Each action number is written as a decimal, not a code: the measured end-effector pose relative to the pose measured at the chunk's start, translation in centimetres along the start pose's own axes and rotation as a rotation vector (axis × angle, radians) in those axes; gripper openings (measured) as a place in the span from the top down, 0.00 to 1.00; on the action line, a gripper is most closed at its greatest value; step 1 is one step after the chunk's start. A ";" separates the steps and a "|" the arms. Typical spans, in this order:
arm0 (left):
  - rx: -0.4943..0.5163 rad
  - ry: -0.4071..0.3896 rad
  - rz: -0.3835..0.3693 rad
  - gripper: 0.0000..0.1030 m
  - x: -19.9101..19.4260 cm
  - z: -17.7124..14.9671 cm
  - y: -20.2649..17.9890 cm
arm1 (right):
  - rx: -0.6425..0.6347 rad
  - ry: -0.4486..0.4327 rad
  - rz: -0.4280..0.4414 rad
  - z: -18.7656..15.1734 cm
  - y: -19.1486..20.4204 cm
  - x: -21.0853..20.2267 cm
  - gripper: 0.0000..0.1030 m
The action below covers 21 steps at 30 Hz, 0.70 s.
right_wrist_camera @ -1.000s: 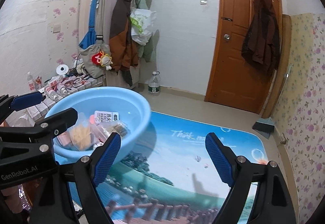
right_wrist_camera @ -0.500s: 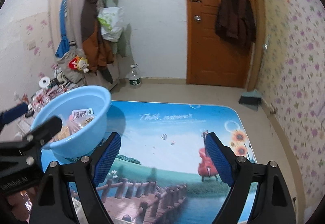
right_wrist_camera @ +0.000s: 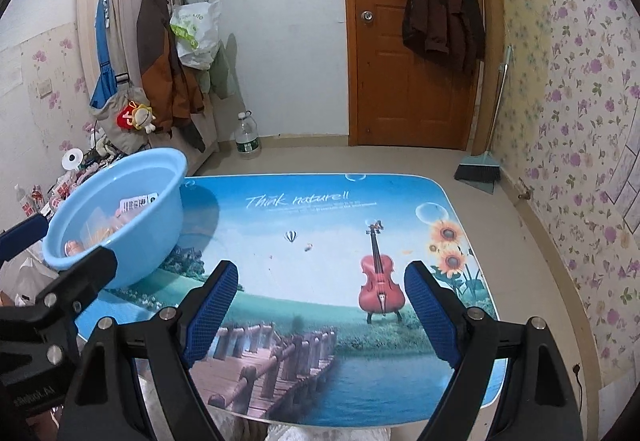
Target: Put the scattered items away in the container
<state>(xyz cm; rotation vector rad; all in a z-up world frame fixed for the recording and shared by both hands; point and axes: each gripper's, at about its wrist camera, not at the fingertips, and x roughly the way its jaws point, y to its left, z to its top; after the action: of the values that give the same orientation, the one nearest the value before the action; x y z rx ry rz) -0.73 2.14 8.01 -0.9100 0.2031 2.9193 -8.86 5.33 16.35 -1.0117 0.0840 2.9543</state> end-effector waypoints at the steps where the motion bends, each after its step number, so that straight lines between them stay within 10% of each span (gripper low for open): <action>1: -0.003 0.003 -0.003 0.03 0.0 0.0 0.0 | -0.003 0.000 -0.004 -0.1 -0.1 -0.1 0.16; 21: -0.002 0.010 -0.009 0.03 0.0 0.2 -0.2 | 0.011 0.015 -0.020 -0.5 -0.2 -0.1 0.12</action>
<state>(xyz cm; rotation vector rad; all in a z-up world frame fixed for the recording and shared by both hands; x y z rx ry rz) -0.77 2.34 8.14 -0.9240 0.1954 2.9074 -8.49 5.54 16.00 -1.0277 0.0897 2.9257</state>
